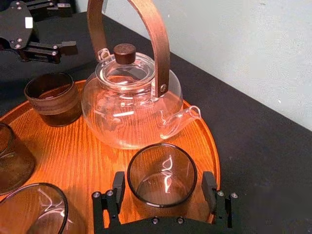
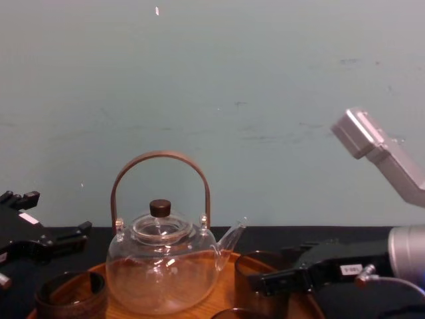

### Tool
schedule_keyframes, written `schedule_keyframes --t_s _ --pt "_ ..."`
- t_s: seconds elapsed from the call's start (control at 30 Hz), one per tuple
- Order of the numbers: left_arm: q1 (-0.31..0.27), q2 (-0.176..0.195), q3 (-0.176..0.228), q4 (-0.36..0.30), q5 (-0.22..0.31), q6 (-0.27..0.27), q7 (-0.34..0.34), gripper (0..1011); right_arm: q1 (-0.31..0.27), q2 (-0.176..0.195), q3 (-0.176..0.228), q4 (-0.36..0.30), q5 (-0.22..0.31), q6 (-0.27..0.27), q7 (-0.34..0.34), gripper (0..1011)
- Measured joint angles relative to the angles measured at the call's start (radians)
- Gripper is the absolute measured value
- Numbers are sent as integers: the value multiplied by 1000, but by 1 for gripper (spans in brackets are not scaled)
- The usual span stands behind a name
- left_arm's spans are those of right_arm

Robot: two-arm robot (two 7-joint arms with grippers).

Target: Pick up the glass from the table and place it on the tray.

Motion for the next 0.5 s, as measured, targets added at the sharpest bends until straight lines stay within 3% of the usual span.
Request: schedule_keyframes --t_s 0.5 --pt "0 0 0 0 0 0 0 1001 -79 102 45 -129 52 7 19 1002"
